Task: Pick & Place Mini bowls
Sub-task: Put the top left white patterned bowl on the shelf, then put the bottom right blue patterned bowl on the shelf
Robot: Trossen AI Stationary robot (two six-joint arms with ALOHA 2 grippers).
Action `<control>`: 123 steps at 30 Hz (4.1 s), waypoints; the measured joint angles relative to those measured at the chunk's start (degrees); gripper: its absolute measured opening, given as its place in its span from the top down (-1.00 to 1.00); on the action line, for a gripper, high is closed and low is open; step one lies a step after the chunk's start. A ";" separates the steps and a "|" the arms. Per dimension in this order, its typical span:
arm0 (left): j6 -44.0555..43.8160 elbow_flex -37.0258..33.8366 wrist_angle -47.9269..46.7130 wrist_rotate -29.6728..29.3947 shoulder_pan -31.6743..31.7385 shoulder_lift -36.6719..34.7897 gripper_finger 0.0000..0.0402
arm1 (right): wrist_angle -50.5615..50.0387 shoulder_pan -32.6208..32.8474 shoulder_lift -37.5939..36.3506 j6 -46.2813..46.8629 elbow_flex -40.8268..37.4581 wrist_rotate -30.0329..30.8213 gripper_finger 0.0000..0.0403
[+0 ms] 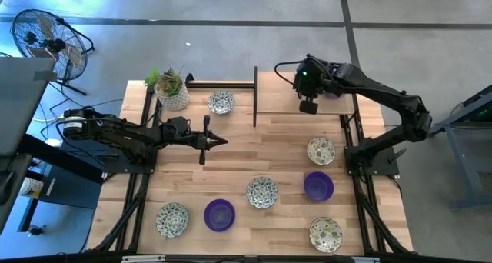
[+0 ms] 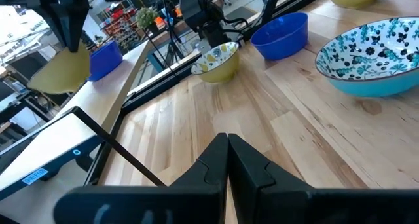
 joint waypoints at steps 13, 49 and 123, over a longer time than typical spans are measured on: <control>-0.09 0.02 -0.79 0.00 -0.01 0.00 0.99 | 3.44 0.00 -0.41 -2.03 -6.05 1.59 0.94; 0.33 0.02 -0.83 1.31 -0.02 -0.02 0.99 | 6.27 7.73 -12.59 4.63 -6.11 1.97 0.49; -1.61 0.04 1.70 -1.01 -0.02 1.66 0.99 | 29.62 64.09 18.83 1.20 -16.21 2.63 0.28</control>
